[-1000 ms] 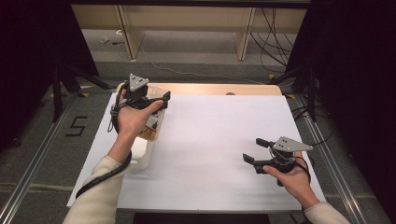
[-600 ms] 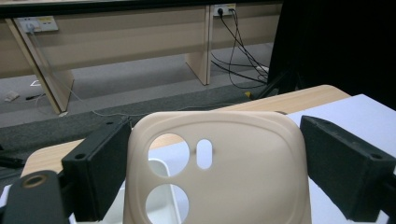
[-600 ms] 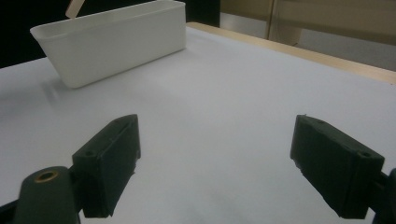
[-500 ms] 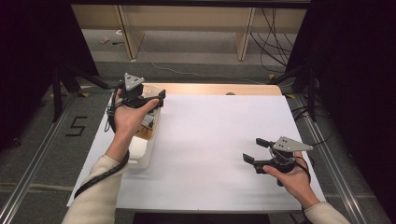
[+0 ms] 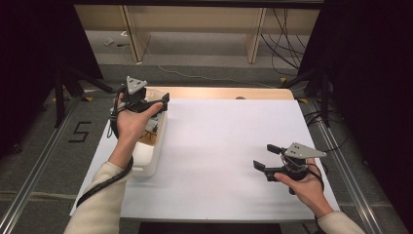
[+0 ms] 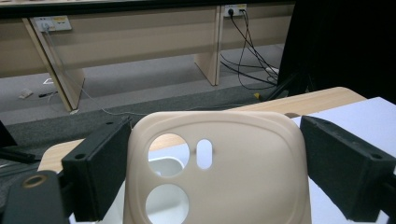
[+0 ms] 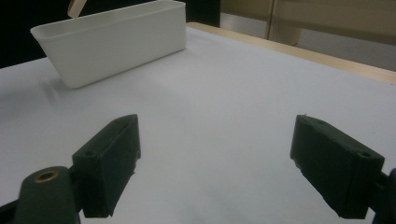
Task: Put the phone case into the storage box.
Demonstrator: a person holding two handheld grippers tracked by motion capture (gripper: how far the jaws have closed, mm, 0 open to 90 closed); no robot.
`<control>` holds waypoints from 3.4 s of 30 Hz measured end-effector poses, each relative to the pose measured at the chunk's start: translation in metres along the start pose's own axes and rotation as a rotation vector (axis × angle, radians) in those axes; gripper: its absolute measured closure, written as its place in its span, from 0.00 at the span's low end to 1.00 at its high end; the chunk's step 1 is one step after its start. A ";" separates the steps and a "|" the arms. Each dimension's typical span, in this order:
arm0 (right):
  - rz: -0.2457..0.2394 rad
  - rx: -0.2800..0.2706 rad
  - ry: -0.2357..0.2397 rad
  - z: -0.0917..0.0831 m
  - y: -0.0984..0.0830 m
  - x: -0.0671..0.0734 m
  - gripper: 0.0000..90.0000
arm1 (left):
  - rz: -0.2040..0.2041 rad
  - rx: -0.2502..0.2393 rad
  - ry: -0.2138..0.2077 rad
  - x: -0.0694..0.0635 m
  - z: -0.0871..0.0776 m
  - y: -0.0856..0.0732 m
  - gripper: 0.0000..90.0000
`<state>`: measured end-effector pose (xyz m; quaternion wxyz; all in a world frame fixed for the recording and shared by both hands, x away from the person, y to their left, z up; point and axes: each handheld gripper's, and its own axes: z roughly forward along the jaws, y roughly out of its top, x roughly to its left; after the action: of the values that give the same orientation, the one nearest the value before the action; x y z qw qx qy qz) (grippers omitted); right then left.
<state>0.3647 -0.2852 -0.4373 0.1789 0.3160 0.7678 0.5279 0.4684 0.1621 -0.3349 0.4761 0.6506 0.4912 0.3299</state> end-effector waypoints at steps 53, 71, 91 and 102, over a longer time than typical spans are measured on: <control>0.000 -0.001 -0.002 0.000 0.000 0.001 0.19 | -0.001 -0.003 0.067 0.022 0.013 -0.014 0.13; 0.000 -0.004 -0.002 0.001 0.000 0.001 0.19 | -0.003 0.012 0.067 0.023 0.023 -0.017 0.13; 0.004 -0.003 -0.004 0.000 0.000 -0.001 0.19 | -0.001 0.015 0.074 0.026 0.035 -0.016 0.13; 0.006 -0.006 -0.002 0.001 0.000 -0.001 0.19 | -0.001 0.017 0.075 0.028 0.040 -0.016 0.13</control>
<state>0.3658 -0.2853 -0.4379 0.1788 0.3182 0.7651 0.5305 0.5077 0.1779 -0.3645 0.4517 0.6416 0.5119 0.3497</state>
